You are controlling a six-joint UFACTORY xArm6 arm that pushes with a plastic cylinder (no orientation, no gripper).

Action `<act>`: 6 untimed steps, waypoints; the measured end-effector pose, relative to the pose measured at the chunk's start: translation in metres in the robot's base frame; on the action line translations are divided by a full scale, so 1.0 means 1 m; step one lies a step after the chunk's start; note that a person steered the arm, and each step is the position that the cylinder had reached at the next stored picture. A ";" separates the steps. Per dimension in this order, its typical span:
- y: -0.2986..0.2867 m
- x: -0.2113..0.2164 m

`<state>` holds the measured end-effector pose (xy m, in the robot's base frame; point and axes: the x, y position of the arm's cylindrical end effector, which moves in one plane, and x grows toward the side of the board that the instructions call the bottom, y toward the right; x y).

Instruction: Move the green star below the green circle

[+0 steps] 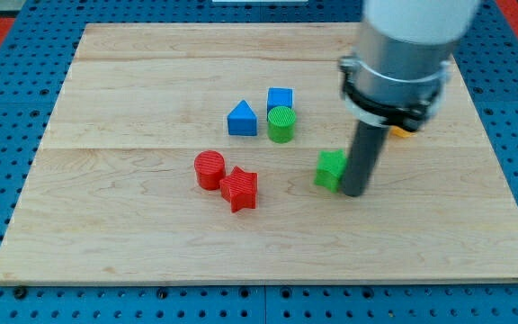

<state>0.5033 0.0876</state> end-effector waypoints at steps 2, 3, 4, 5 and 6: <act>-0.008 0.015; -0.022 -0.009; -0.067 -0.029; -0.070 -0.042; -0.069 -0.061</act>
